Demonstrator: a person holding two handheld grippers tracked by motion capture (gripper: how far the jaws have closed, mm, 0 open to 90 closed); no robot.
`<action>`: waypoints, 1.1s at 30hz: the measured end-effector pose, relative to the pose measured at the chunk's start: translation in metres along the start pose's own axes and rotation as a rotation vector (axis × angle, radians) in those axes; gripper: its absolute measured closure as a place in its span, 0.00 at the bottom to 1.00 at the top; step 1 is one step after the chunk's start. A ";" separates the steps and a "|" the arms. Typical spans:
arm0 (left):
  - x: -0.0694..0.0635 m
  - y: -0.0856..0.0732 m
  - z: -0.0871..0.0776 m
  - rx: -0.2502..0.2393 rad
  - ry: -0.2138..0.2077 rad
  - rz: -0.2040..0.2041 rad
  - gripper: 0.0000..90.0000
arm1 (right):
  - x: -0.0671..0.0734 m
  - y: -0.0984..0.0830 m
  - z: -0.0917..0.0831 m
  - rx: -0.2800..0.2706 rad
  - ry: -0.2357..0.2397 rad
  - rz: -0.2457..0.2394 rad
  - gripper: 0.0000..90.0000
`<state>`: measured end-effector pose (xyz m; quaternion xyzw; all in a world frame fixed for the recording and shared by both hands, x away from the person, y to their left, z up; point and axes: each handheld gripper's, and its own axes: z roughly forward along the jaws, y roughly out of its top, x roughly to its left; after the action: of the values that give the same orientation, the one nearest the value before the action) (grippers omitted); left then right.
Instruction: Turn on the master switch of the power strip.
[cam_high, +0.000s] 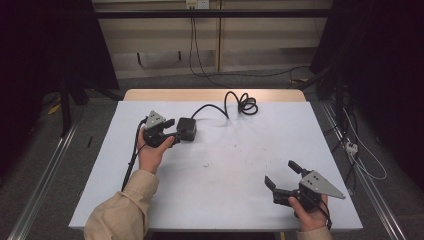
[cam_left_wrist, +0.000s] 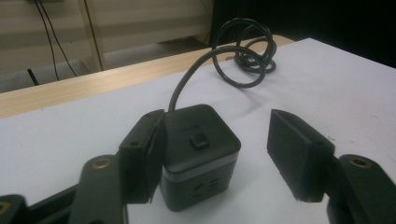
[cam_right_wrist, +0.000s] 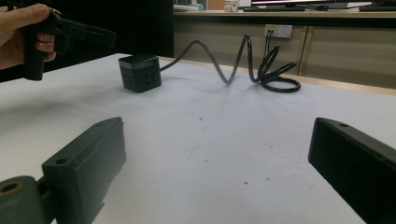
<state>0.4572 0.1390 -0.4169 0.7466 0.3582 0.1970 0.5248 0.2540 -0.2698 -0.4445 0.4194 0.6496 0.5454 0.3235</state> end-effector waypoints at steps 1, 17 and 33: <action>0.000 0.000 0.000 0.000 0.004 0.002 0.47 | 0.000 0.000 0.000 -0.001 -0.001 0.000 0.04; 0.004 0.002 0.005 0.021 0.010 -0.006 0.71 | 0.000 0.000 0.000 0.000 0.001 0.000 0.04; 0.005 0.006 0.012 0.036 0.007 -0.007 0.88 | 0.000 0.000 0.000 -0.002 0.001 0.001 0.04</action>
<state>0.4708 0.1341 -0.4163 0.7539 0.3664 0.1914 0.5107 0.2543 -0.2700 -0.4441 0.4191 0.6489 0.5467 0.3232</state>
